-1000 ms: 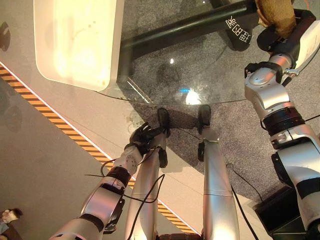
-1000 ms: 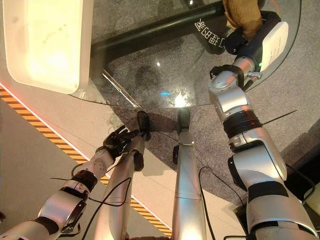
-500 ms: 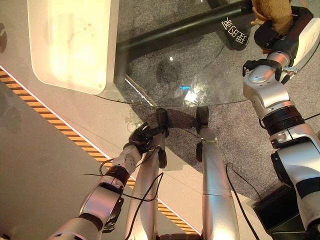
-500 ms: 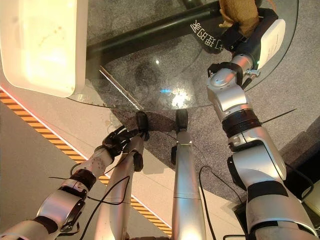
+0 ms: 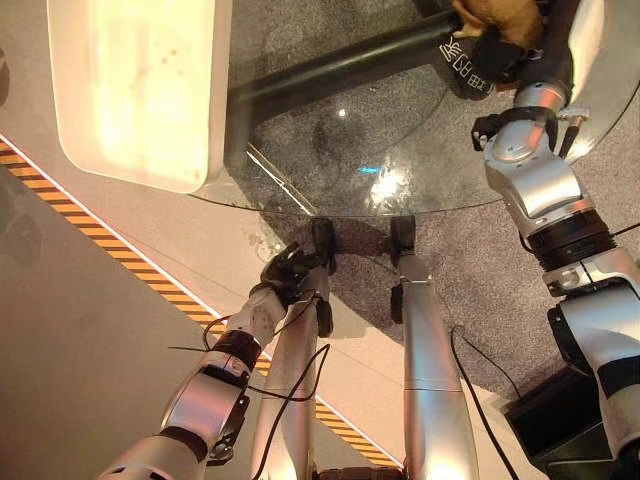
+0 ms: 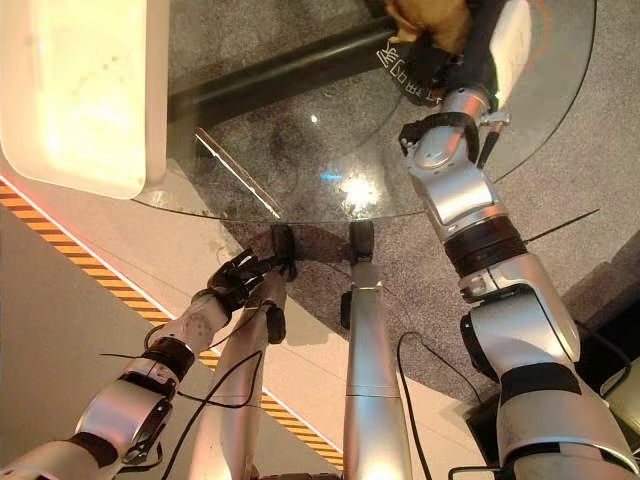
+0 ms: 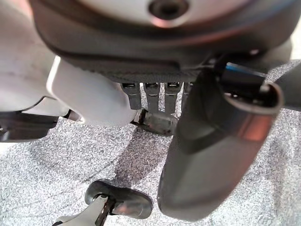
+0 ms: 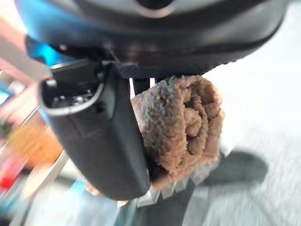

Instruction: Wipe the table with a cloth and put it in the basket.

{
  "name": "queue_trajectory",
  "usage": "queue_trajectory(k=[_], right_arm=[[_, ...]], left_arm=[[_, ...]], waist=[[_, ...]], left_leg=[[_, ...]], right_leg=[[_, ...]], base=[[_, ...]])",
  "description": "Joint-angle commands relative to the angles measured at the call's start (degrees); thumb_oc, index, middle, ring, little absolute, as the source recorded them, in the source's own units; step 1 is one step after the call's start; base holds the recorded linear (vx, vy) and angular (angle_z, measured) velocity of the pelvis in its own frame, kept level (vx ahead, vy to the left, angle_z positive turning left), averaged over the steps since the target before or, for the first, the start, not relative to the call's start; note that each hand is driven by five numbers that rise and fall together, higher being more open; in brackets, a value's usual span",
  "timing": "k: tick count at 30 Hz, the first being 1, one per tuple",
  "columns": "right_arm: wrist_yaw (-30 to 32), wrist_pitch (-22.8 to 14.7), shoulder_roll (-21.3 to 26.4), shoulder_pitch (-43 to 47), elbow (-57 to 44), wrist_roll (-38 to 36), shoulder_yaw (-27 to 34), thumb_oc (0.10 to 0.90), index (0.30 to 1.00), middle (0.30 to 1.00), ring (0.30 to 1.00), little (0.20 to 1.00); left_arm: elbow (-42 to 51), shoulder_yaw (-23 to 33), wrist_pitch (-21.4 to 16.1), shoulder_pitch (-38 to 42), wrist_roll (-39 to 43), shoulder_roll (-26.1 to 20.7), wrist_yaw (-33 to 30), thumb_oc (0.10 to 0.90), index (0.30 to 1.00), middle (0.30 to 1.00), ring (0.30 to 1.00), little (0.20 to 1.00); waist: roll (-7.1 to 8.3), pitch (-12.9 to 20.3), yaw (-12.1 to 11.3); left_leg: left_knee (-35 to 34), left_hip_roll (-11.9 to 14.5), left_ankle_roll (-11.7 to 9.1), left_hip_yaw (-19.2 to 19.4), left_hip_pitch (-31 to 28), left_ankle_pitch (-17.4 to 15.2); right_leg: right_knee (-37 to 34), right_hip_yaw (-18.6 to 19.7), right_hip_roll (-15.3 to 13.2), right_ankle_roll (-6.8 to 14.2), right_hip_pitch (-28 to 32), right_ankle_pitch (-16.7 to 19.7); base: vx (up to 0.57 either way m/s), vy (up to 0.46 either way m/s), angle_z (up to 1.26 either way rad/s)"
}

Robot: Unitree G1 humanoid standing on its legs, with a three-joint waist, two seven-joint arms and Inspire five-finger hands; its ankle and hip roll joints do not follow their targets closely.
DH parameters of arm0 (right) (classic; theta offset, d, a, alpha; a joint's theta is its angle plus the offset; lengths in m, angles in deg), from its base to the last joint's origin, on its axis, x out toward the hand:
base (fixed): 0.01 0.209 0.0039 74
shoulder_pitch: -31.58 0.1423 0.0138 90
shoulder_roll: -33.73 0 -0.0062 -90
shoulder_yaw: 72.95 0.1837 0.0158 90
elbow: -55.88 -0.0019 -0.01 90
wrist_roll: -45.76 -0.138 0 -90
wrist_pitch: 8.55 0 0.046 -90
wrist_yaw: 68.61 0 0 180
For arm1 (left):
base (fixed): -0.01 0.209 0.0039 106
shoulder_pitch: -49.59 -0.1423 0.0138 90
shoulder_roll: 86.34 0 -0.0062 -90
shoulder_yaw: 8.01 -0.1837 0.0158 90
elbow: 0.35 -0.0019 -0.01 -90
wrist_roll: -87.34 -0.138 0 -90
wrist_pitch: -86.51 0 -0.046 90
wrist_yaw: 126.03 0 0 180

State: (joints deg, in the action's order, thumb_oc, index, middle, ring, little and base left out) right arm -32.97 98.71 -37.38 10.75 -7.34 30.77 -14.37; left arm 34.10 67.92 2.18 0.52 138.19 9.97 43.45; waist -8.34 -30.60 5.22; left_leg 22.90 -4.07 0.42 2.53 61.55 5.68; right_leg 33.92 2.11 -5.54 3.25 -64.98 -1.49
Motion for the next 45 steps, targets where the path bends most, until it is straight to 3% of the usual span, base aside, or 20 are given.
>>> queue_trajectory(k=[1,11,17,29,36,45], right_arm=[[-9.01,0.3,-6.82,-2.37,-3.58,0.73,-8.09,0.1,0.3,0.3,0.3,0.2],[-15.88,-1.71,-9.84,-7.83,-4.51,3.64,-15.44,0.1,0.3,0.3,0.3,0.2],[-17.82,-0.47,-9.96,-8.94,-5.4,3.32,-19.32,0.1,0.3,0.3,0.3,0.2],[-6.62,0.42,-8.67,-9.69,-7.55,-3.69,-17.19,0.1,0.3,0.3,0.3,0.2],[5.11,-0.62,-8.19,-9.97,-9.27,-4.86,-11.18,0.1,0.3,0.3,0.3,0.2],[13.79,3.1,-5.91,-7.57,-8.6,-7.92,-2.8,0.1,0.3,0.3,0.3,0.2]], left_arm=[[-2.57,-0.89,-2.27,-4.31,-1.52,-0.23,0.88,0.8,0.9,0.9,0.9,0.9],[-3.45,-2.55,-6.58,-7.68,-4.04,-0.29,3.95,0.8,0.9,0.9,0.9,0.9],[-2.9,-3.65,-7.47,-8.82,-5.19,-0.96,4.0,0.8,0.9,0.9,0.9,0.9],[-1.47,-4.21,-6.28,-9.1,-5.93,-2.61,2.33,0.8,0.9,0.9,0.9,0.9],[-1.48,-3.41,-4.9,-8.51,-5.26,-2.3,0.77,0.8,0.9,0.9,0.9,0.9],[-2.48,-1.89,-3.71,-7.12,-5.04,-1.65,-0.85,0.8,0.9,0.9,0.9,0.9]], waist=[[-2.76,0.81,-1.0],[-2.62,0.81,-1.72],[-2.19,0.81,-2.19],[-0.46,0.81,-2.28],[0.03,0.81,-1.64],[0.17,0.81,-1.09]], left_leg=[[3.78,-1.19,-1.42,-2.72,1.6,-5.43],[4.74,-1.58,-1.69,-3.37,2.25,-5.36],[5.2,-1.8,-1.75,-3.85,2.29,-5.48],[6.1,-1.44,-1.66,-3.97,2.82,-5.87],[5.87,-0.95,-1.48,-3.45,2.58,-5.86],[6.01,-0.18,-1.04,-2.67,2.24,-6.19]], right_leg=[[-6.32,4.33,0.22,3.99,-0.68,1.24],[-6.14,4.29,0.12,3.7,-0.69,1.12],[-6.07,4.16,0.15,3.6,-0.46,1.2],[-5.02,3.71,0.33,3.87,-1.05,1.92],[-4.46,3.75,0.45,4.06,-1.38,2.29],[-3.12,3.45,-0.02,4.23,-1.86,2.37]], base=[[-0.01,-0.019,0.13],[-0.01,-0.038,0.11],[-0.01,-0.061,0.11],[-0.01,-0.037,0.05],[0.0,0.0,0.0],[0.0,0.0,-0.01]])
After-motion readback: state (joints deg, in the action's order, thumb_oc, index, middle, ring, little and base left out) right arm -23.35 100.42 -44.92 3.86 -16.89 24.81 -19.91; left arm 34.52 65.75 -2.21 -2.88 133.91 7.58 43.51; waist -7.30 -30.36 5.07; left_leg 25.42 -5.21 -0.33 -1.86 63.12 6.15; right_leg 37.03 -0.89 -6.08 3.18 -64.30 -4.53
